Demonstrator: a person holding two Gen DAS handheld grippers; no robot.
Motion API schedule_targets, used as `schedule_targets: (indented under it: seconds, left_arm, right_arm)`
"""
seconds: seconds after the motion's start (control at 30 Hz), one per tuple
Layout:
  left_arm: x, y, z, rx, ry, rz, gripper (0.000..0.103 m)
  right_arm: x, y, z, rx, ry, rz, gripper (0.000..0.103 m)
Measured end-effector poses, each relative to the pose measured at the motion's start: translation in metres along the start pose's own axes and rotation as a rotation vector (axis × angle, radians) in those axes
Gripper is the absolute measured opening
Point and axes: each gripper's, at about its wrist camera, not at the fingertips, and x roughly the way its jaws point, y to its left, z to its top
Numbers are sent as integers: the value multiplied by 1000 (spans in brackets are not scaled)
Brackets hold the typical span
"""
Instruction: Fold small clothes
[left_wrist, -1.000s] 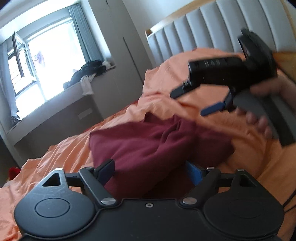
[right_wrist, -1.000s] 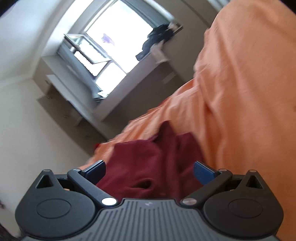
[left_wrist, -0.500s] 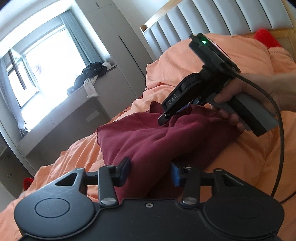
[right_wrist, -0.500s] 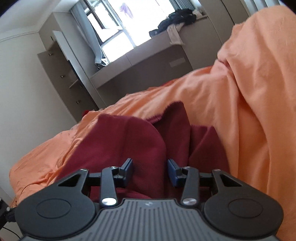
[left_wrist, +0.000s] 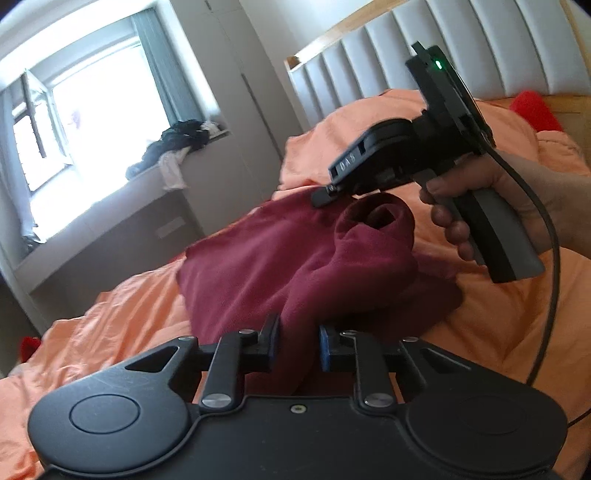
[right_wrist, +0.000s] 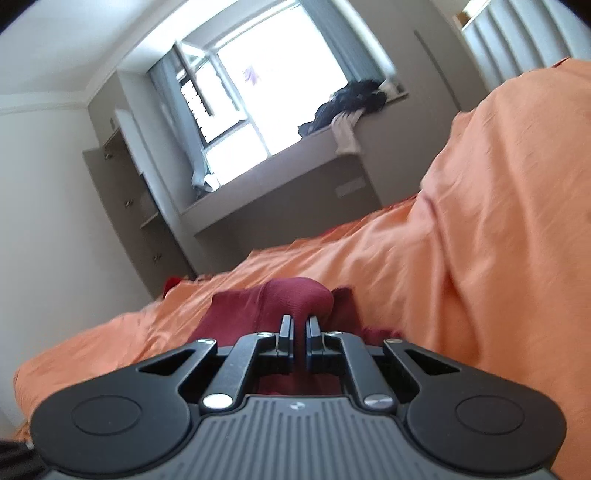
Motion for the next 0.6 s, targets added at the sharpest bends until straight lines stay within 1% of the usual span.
schedule_targets:
  seconds: [0.2, 0.4, 0.5, 0.53, 0.57, 0.6]
  left_arm:
    - [13, -16, 2, 25, 19, -40, 23]
    - [17, -14, 2, -30, 38, -68, 26]
    - [14, -7, 4, -97, 48, -97, 31]
    - [14, -4, 5, -124, 50, -108, 34]
    - [13, 0, 6, -145, 51, -119, 36]
    - [13, 4, 6, -170, 54, -130, 37]
  right_arm:
    - [-9, -25, -2, 27, 52, -81, 6]
    - [-3, -24, -11, -25, 92, -129, 8]
    - [-1, -18, -17, -69, 104, -168, 14]
    - [-1, -17, -18, -77, 107, -173, 20]
    - [-1, -16, -19, -81, 105, -181, 24]
    - [-1, -16, -19, -81, 104, -184, 31]
